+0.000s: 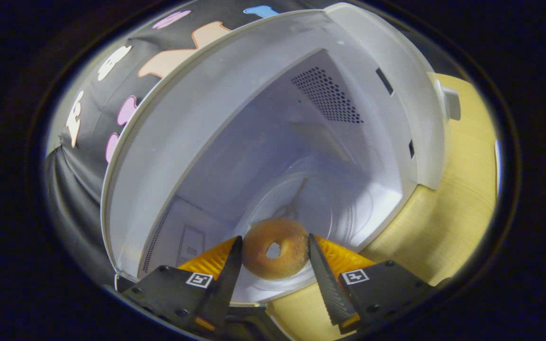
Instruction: Open the microwave oven with the left hand, put the food in, and close the microwave oven.
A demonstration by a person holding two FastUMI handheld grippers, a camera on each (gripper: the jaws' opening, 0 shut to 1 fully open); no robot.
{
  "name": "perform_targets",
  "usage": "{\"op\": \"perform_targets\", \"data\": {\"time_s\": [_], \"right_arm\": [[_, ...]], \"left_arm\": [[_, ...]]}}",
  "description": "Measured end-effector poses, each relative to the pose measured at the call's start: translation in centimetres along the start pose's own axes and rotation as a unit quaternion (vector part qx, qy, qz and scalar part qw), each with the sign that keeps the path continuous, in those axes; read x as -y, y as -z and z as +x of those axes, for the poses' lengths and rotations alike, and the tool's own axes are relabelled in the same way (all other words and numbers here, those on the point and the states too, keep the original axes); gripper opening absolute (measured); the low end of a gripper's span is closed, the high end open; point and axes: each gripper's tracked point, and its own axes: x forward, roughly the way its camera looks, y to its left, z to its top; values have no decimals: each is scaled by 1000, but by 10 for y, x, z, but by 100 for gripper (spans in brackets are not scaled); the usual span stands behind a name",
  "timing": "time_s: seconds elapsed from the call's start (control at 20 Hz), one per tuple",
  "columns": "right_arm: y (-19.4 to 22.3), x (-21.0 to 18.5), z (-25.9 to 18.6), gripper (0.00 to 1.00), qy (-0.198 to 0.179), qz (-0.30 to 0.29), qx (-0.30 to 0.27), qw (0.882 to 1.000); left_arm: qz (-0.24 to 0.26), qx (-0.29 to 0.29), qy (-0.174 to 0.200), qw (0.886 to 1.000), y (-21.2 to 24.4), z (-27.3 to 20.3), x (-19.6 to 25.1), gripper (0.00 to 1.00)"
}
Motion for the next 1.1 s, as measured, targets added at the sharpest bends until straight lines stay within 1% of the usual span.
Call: {"op": "perform_targets", "data": {"time_s": [0.15, 0.2, 0.25, 0.3, 0.35, 0.5, 0.55, 0.6, 0.65, 0.7, 0.75, 0.95, 1.0, 1.1], "right_arm": [[-3, 3, 1, 76, 11, -24, 7, 1000], [-3, 4, 1, 86, 13, -28, 9, 999], [-3, 6, 2, 87, 18, -29, 7, 999], [0, 8, 4, 76, 21, -29, 1, 999], [3, 12, 7, 76, 26, -31, -6, 999], [-1, 17, 10, 78, 29, -49, 2, 998], [-4, 17, 10, 79, 27, -59, 8, 998], [-4, 17, 10, 79, 27, -67, 9, 997], [-2, 16, 11, 80, 26, -70, 3, 997], [0, 15, 12, 80, 21, -68, -7, 997], [2, 14, 12, 81, 19, -65, -14, 998], [-11, 12, 7, 82, 8, -81, 3, 997], [-11, 10, 3, 92, 2, -89, 2, 996], [-15, 10, -6, 92, -7, -113, 9, 994]], "left_arm": [[5, 4, -2, 1000, -1, -2, 1, 80], [5, 3, -2, 1000, -1, -2, 2, 76], [5, 3, -3, 1000, -2, -3, 2, 76], [6, 3, -3, 1000, -3, -2, 2, 76], [7, 3, -3, 1000, -3, -3, 3, 80], [13, 6, -3, 1000, -5, -5, 5, 80], [13, 5, -2, 1000, -5, -7, 5, 80], [11, 3, -2, 1000, -4, -8, 6, 76], [10, 3, -2, 1000, -3, -9, 7, 76], [9, 2, -1, 1000, -3, -10, 10, 80], [7, 1, 0, 1000, -3, -11, 11, 75], [5, 5, 3, 1000, -6, -13, 16, 76], [4, 5, 5, 1000, -5, -12, 19, 76], [0, 3, 12, 1000, -4, -12, 26, 76]]}}
